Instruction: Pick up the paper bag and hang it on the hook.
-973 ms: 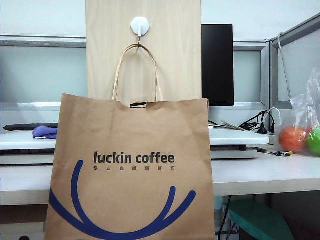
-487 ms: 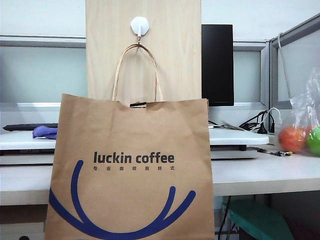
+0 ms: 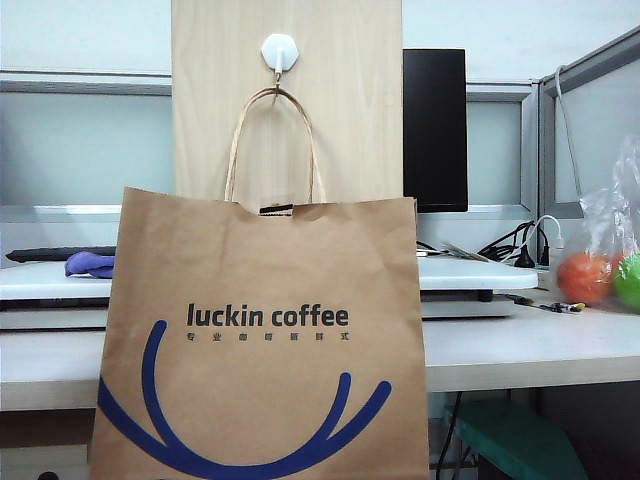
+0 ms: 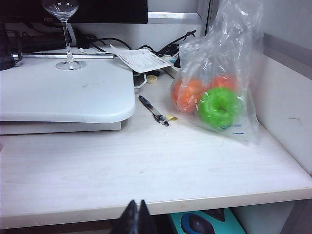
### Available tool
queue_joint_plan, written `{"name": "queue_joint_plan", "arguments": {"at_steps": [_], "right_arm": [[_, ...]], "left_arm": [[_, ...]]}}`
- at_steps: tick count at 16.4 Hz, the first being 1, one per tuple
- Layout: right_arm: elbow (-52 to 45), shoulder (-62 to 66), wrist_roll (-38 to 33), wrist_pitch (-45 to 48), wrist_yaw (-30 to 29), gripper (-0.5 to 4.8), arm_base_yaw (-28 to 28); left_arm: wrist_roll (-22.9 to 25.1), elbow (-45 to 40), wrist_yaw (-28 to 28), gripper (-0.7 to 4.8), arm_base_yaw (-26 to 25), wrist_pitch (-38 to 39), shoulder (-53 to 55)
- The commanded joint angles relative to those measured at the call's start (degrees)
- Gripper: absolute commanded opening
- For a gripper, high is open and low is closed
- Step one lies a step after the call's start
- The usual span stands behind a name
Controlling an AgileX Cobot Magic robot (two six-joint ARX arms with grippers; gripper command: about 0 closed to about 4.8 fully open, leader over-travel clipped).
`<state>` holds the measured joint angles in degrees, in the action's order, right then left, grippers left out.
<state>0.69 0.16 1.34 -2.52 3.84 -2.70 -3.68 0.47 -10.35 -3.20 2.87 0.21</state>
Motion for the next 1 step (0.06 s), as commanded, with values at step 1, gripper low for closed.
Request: {"name": "queue_joint_plan", "arguments": {"at_steps": [1], "right_arm": [[-0.2, 0.0, 0.2, 0.7, 0.1, -0.01, 0.0]], "left_arm": [[0.2, 0.1, -0.2, -0.05, -0.1, -0.3, 0.0]]}}
